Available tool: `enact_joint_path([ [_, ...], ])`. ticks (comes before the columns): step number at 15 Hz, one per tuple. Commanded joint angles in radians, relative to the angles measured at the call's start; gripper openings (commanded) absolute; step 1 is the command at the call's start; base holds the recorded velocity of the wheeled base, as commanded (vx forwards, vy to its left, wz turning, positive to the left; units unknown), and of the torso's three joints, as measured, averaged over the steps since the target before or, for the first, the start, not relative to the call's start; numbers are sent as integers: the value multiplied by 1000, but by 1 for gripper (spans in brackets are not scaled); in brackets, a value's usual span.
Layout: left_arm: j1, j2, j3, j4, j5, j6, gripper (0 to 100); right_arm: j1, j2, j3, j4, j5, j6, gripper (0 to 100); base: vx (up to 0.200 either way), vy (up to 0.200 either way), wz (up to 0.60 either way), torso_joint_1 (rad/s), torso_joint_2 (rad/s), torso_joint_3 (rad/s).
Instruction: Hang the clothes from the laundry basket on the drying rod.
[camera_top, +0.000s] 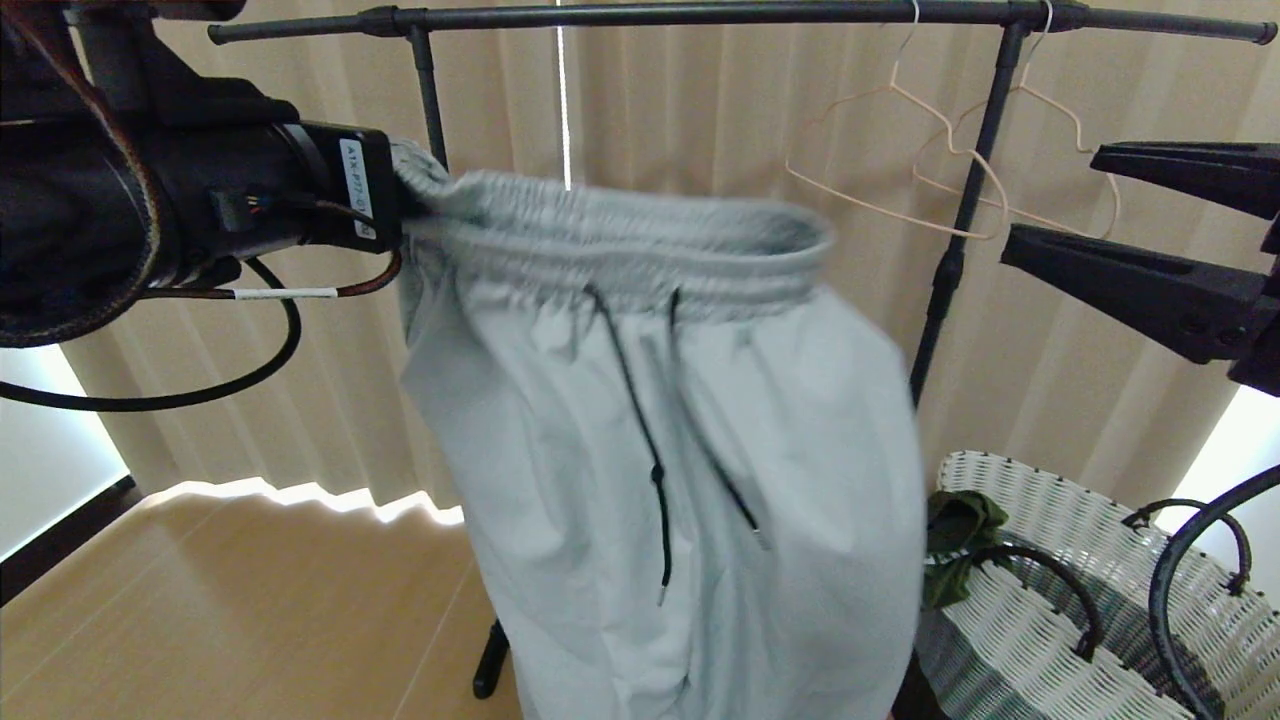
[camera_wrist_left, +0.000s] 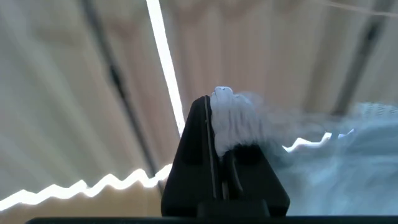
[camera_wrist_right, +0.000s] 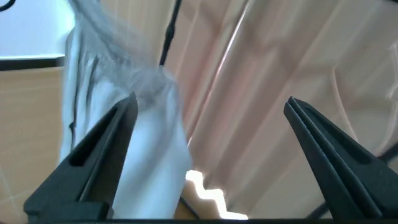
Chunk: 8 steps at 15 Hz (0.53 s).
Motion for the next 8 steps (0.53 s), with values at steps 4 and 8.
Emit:
enact_joint_path([
  [4, 37, -6, 34, -1, -4, 5, 0, 1, -3, 22, -26, 5, 4, 100, 0, 0, 0, 0, 0, 0],
  [8, 86, -137, 209, -1, -15, -1, 0, -131, -40, 71, 98, -60, -15, 100, 0, 0, 0, 0, 0, 0],
])
